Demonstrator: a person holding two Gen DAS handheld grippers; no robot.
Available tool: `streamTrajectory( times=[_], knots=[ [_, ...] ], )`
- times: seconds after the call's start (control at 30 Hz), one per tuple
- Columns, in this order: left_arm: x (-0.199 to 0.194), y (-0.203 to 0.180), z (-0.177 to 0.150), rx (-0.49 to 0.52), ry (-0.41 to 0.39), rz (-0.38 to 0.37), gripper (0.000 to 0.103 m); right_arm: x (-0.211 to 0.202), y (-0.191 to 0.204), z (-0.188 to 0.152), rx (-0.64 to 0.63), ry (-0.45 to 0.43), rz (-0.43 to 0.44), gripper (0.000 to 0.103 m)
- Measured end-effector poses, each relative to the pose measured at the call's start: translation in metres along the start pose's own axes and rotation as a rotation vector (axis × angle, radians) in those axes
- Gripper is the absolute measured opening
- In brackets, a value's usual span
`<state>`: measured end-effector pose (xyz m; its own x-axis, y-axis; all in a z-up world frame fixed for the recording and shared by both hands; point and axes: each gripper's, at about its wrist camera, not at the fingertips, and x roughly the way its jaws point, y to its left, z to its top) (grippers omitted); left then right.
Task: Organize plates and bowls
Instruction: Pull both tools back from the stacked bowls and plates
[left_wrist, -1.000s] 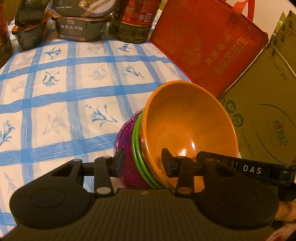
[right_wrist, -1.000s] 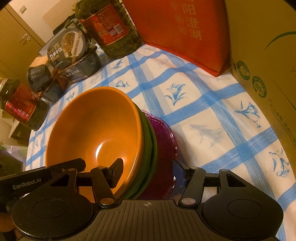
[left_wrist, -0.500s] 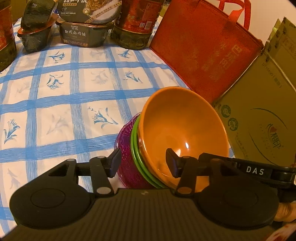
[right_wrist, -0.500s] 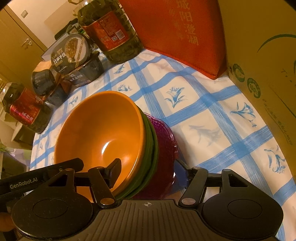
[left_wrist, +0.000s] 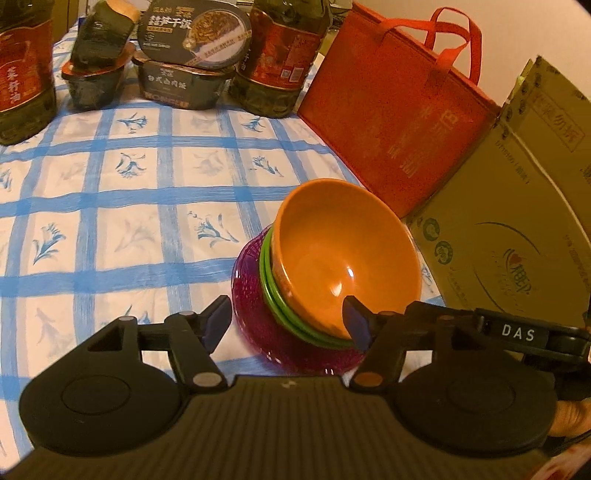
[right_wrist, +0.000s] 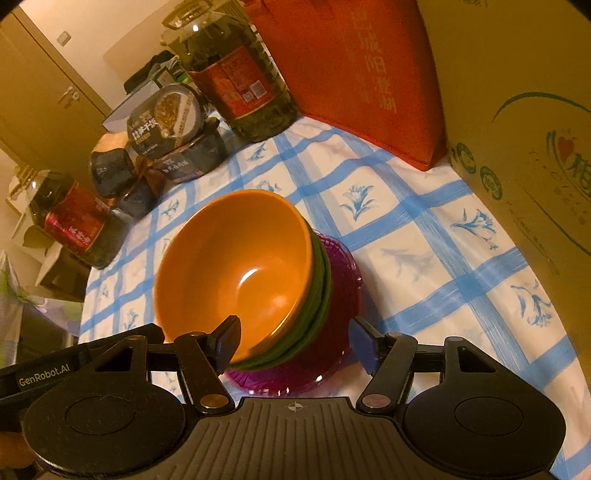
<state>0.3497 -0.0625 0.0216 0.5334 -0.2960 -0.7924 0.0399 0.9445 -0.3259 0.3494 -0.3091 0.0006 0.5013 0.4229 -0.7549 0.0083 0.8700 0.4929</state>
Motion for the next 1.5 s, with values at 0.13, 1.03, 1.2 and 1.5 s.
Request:
streamTrajectory(
  times=[0.13, 1.03, 1.2, 1.5],
  knots=[
    [-0.017, -0.001, -0.008, -0.006, -0.021, 0.005, 0.067, -0.015, 0.004, -0.008, -0.006, -0.008, 0.001, 0.065],
    [-0.085, 0.011, -0.128, -0.033, -0.15, 0.12, 0.094, -0.072, 0.013, -0.115, -0.146, -0.095, -0.019, 0.066],
    [-0.095, 0.006, -0.151, -0.014, -0.19, 0.132, 0.096, -0.077, 0.015, -0.133, -0.166, -0.114, -0.029, 0.066],
    [-0.113, -0.008, -0.184, 0.061, -0.21, 0.178, 0.098, -0.097, 0.027, -0.17, -0.239, -0.179, -0.092, 0.066]
  ],
)
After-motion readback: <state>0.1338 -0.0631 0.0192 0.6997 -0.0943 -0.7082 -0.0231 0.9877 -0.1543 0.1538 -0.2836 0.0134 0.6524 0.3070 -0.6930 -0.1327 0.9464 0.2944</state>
